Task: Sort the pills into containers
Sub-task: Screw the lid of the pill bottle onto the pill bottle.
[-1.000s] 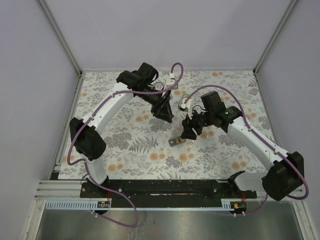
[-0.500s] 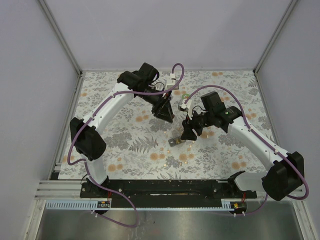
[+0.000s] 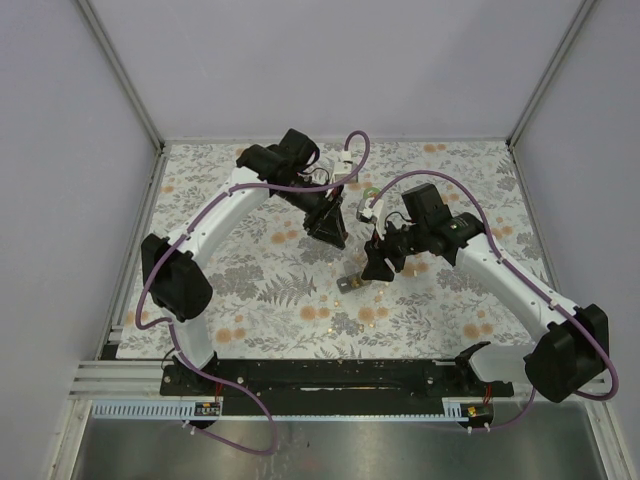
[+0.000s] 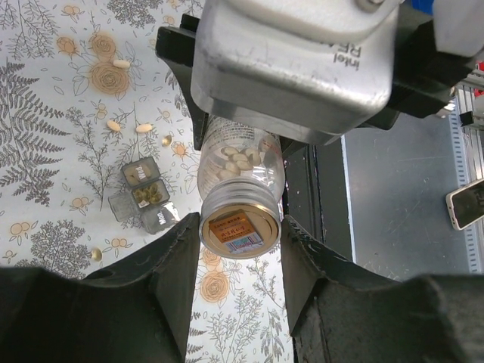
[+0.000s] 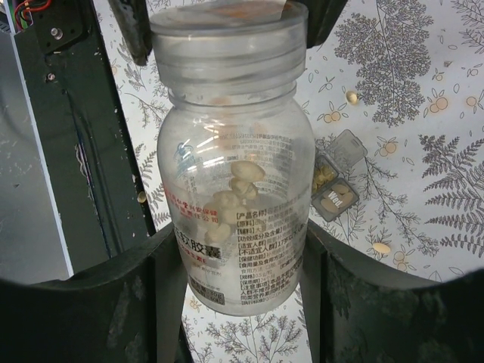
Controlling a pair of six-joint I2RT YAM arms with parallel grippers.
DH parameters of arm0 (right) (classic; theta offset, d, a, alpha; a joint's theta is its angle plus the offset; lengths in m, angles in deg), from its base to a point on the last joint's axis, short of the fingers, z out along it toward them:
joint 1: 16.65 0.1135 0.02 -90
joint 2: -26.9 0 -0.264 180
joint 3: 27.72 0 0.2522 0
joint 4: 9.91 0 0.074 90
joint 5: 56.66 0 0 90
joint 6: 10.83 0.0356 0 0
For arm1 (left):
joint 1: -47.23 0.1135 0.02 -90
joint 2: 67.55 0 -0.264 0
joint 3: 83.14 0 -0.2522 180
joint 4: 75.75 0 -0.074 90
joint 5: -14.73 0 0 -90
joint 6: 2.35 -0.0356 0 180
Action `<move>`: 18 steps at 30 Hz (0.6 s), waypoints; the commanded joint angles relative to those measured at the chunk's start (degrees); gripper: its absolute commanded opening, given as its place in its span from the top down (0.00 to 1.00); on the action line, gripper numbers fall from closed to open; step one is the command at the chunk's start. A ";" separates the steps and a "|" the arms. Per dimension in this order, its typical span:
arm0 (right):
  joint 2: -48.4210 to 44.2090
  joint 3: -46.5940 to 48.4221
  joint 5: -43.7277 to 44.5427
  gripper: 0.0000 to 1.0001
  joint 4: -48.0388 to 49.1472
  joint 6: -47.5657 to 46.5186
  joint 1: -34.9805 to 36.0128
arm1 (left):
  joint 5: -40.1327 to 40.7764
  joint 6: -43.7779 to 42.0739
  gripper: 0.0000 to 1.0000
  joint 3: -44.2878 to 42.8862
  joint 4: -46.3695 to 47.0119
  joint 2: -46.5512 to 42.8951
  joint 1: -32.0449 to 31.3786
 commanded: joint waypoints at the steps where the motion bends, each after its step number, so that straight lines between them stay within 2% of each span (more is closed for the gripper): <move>1: -2.80 0.72 -1.50 1.00 3.11 0.09 0.47 | -1.95 -1.89 1.00 0.75 1.31 -0.40 -0.32; 11: -4.65 -2.27 -1.85 1.00 8.48 2.29 0.47 | -5.55 -0.84 1.00 2.85 3.94 -1.81 -0.06; 16: -4.13 -2.80 -3.17 1.00 9.89 3.43 0.30 | -4.68 -1.10 1.00 5.40 6.76 -3.91 -0.06; 18: -4.04 -2.72 -3.87 1.00 9.97 3.52 0.30 | -4.06 -2.15 0.97 5.84 6.85 -4.71 -0.06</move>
